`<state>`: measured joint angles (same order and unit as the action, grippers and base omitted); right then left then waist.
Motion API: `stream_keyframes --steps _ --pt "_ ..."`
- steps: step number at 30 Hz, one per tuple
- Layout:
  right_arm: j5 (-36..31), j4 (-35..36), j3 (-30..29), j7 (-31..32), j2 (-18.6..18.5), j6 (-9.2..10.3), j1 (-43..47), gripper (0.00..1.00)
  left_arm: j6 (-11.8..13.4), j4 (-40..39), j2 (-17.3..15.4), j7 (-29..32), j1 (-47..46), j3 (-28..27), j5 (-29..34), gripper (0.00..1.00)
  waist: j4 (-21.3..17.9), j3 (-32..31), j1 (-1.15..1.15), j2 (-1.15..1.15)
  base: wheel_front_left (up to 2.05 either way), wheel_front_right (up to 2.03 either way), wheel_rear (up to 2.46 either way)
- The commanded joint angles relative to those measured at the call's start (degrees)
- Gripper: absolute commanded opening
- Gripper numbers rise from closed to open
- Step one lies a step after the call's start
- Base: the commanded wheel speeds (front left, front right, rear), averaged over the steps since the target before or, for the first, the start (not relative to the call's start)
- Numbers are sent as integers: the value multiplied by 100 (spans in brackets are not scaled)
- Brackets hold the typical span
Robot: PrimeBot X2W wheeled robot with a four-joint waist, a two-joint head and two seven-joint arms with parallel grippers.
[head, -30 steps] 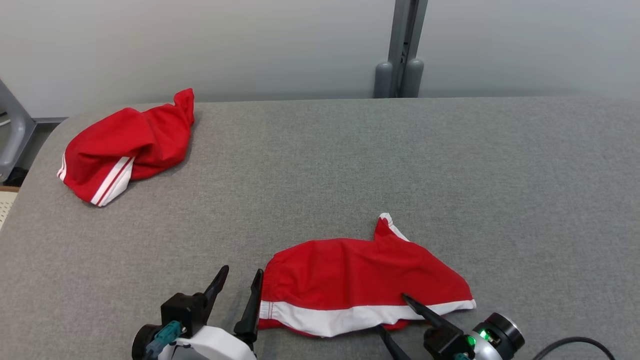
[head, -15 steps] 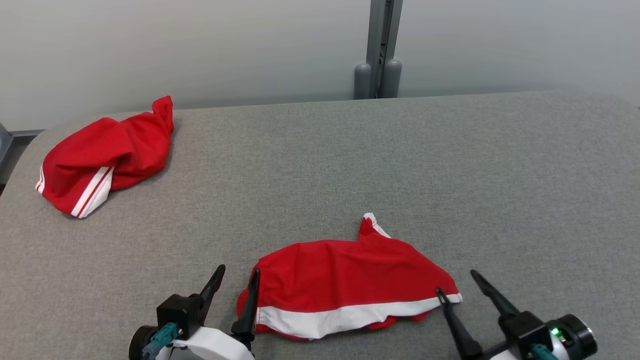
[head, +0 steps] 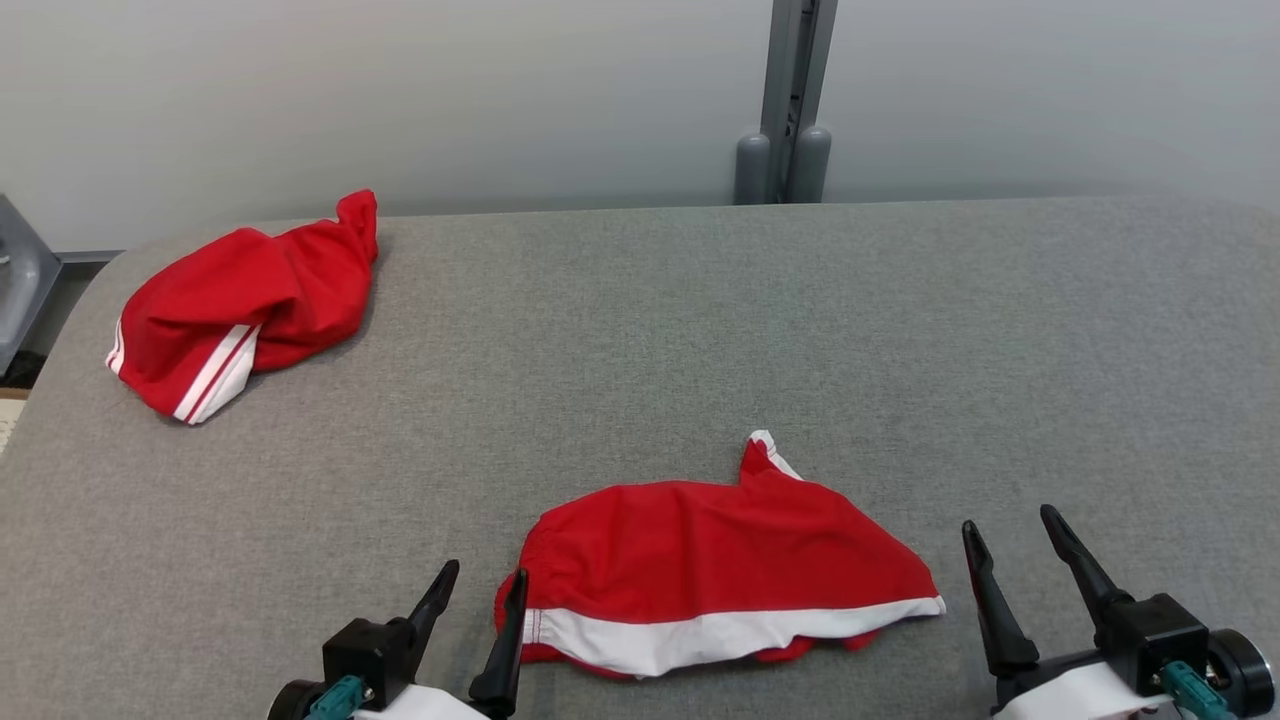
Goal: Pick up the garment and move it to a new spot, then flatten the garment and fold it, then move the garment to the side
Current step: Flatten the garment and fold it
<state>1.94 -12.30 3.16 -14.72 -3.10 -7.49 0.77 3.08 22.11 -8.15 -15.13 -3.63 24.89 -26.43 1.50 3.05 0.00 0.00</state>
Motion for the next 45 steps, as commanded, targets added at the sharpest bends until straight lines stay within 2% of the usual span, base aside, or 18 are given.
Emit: stream_keyframes --steps 1,9,19,20,23,25,26,28,37,45 --pt "-2 -34 -38 -40 -5 -1 -57 100 -18 -17 -18 -3 49 -14 27 100 32 -6 0 0 0 0 0" --pt "88 -160 -72 -60 10 -1 -179 100 -123 215 -11 322 69 182 -45 100 83 -25 0 0 0 0 0" --pt "125 -165 -63 -62 8 -1 -189 100 -349 622 65 646 -185 220 -322 100 -122 -24 0 0 0 0 0" --pt "115 -160 -76 -62 8 -1 -172 100 -357 640 55 655 -191 213 -346 96 -139 -23 0 0 0 0 0" --pt "95 -148 -116 -63 9 -1 -147 100 -417 685 64 721 -182 233 -407 47 -182 -23 0 0 0 0 0" --pt "86 -152 -149 -63 9 -1 -127 100 -427 681 66 724 -173 224 -437 35 -198 -25 0 0 0 0 0" --pt "83 -164 -165 -63 9 -1 -115 100 -431 681 60 733 -165 228 -444 20 -203 -28 0 0 0 0 0" --pt "75 -207 -214 -63 8 -1 -81 100 -440 664 44 746 -149 233 -472 0 -201 -34 0 0 0 0 0" --pt "94 -880 -169 -45 8 -1 31 100 -261 336 -31 445 -221 78 -440 0 -125 -52 0 0 0 0 0" --pt "375 -1664 220 -50 6 -1 -264 100 -108 141 -160 437 -155 27 -414 0 -73 -45 0 0 0 0 0"
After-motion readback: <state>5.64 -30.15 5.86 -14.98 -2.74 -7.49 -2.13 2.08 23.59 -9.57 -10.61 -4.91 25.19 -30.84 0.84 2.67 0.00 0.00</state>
